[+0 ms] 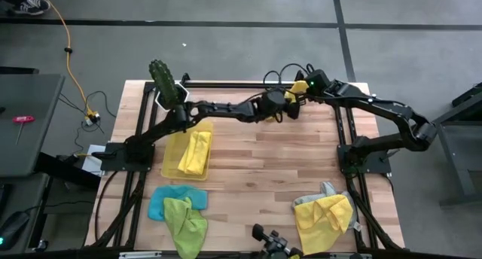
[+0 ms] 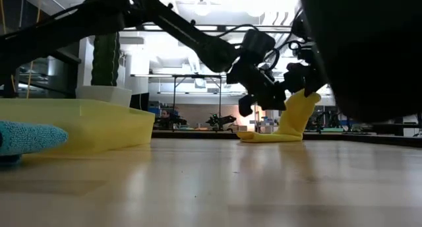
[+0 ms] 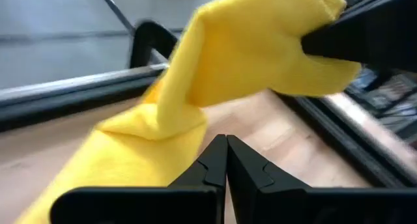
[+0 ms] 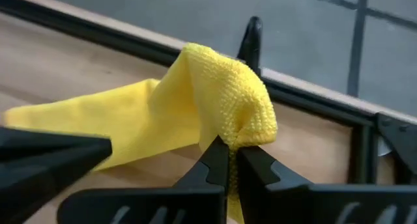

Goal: Fold microfiber towels
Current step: Fold the top yellow microfiber towel

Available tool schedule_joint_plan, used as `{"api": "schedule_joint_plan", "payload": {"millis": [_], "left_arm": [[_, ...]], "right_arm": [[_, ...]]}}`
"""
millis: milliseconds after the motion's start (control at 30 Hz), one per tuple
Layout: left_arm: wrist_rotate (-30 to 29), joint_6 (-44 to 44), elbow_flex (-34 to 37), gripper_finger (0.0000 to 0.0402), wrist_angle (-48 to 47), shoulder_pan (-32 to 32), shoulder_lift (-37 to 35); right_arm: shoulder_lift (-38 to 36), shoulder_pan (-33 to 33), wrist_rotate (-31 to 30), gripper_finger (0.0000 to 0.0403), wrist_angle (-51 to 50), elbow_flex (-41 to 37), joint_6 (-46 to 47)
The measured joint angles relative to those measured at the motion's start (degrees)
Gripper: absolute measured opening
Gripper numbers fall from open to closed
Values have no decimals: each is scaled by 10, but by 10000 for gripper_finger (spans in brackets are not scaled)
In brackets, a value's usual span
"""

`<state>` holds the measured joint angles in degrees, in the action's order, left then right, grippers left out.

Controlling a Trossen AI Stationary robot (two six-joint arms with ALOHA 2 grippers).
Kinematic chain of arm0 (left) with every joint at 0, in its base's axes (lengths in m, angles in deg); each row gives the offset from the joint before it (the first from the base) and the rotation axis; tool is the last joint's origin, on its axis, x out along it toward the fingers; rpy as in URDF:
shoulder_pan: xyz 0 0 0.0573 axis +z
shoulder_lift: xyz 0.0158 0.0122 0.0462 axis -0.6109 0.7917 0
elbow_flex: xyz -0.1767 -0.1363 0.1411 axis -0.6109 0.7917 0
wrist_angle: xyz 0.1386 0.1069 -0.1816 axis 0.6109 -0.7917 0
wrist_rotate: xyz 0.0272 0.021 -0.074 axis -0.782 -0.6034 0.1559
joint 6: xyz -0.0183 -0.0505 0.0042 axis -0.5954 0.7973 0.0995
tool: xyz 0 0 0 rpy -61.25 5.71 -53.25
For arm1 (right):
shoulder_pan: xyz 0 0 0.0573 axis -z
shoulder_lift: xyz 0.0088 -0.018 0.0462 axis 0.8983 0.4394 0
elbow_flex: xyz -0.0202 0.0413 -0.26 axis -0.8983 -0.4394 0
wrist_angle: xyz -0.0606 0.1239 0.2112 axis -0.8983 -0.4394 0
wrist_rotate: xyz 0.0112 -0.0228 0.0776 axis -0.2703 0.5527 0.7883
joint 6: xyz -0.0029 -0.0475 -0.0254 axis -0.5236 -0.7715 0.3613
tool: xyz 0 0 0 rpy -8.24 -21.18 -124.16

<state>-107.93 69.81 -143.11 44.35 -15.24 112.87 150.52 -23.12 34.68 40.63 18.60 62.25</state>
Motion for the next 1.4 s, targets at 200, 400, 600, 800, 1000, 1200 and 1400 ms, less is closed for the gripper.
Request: {"api": "schedule_joint_plan", "payload": {"millis": [200,400,600,800,1000,1200,1400], "left_arm": [[-34,-70,2,0,-117,-10,-5],[-7,-99,-1,0,-178,-18,-26],[75,-164,1,0,-193,-25,-39],[97,-407,-1,0,-365,-23,-132],[293,-654,0,0,-465,64,-162],[358,-744,1,0,-459,145,-119],[519,-753,0,0,-469,200,-92]], "right_arm": [[-3,-5,50,1,8,4,0],[-5,-4,42,1,1,25,-7],[-5,-3,31,1,-13,46,-12],[-5,6,30,1,-38,46,-28],[-4,15,68,1,-52,46,-45],[-4,15,90,1,-52,46,-43],[-4,15,91,0,-51,46,-38]]}}
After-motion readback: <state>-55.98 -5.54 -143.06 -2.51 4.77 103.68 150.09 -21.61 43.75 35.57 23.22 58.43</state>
